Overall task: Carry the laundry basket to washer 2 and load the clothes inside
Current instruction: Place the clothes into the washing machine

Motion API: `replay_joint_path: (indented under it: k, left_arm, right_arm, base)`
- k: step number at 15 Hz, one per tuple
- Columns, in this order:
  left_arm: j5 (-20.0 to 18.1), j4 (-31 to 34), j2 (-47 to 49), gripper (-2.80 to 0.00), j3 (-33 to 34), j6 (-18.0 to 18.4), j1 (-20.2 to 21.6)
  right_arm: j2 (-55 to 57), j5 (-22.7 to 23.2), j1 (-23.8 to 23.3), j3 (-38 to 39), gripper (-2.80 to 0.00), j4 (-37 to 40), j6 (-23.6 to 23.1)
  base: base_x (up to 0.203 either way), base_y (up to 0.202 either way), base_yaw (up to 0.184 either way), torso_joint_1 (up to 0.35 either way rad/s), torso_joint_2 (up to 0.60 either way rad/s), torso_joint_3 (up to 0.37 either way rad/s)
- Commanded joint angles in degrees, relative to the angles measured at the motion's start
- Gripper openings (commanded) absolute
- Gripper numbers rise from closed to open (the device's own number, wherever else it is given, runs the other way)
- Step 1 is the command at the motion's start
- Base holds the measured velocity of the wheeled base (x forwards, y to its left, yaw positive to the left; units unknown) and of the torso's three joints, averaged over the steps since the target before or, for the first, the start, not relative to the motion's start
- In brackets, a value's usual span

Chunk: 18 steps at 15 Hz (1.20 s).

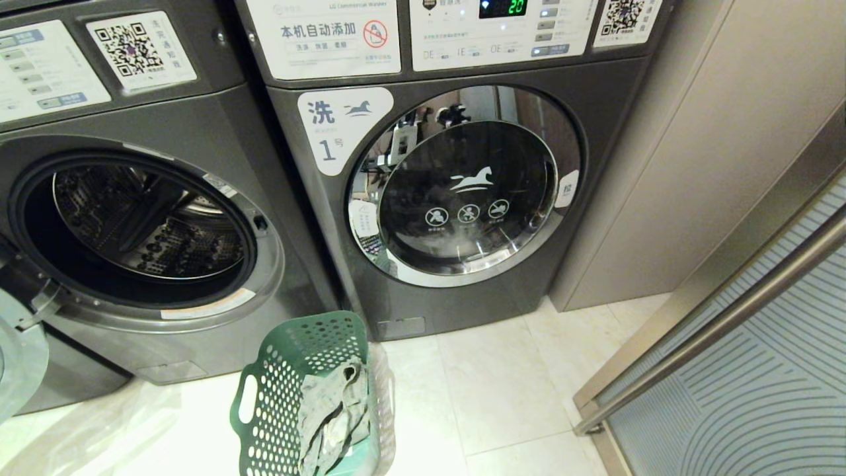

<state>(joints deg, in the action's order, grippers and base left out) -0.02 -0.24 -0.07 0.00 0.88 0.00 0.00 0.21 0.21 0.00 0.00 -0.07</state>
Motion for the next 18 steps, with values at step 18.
replay_joint_path:
  k: [18]
  left_arm:
    - [0.0,0.0,0.1,-2.80,0.1,-0.3,0.0]
  right_arm:
    - [0.1,0.0,0.0,0.0,-2.80,0.0,0.0]
  base:
    - [0.000,0.000,0.000,0.002,0.00,0.138]
